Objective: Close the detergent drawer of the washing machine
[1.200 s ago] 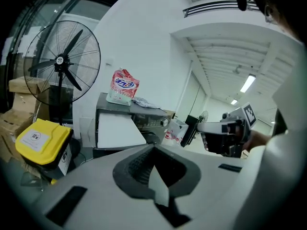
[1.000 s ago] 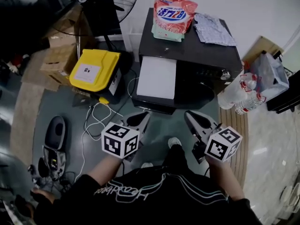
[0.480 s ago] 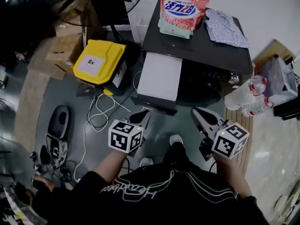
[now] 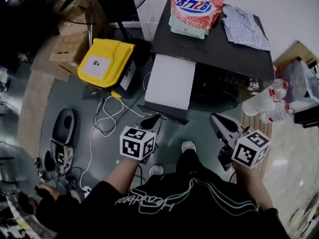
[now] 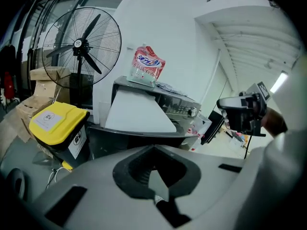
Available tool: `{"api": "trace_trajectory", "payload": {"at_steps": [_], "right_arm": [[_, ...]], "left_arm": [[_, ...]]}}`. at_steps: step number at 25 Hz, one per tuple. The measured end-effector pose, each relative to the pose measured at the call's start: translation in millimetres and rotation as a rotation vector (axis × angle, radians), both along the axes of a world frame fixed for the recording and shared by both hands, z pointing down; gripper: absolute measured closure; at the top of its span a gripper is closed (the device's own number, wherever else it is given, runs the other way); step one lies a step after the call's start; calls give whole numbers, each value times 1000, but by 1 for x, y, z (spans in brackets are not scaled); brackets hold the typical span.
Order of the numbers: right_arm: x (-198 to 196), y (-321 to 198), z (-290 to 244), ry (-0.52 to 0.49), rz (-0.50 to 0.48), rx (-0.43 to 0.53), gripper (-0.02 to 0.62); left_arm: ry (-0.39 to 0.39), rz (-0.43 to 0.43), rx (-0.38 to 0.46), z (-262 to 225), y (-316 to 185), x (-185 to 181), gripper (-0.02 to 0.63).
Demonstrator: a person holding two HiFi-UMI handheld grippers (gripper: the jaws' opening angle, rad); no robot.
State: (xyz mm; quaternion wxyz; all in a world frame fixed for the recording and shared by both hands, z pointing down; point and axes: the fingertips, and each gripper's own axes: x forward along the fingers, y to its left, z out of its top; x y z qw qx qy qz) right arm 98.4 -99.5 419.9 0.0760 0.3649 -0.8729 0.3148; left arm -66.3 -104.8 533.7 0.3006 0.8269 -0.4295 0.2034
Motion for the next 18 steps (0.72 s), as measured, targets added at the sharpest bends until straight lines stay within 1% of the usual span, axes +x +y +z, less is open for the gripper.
{"api": "trace_trajectory", "payload": {"at_steps": [7,13,18], "right_arm": [[4,-2,7,9,-23,-14,569],[3,-10,14,9,-54,-30,569],[4,-19,19,5,-76,-45,569]], "left_arm": [[-1,-32,-2,1,2,0,584],[27,-70,-20,1,-1,0,584],[40,-89,-18,1,-2,-1,584]]}}
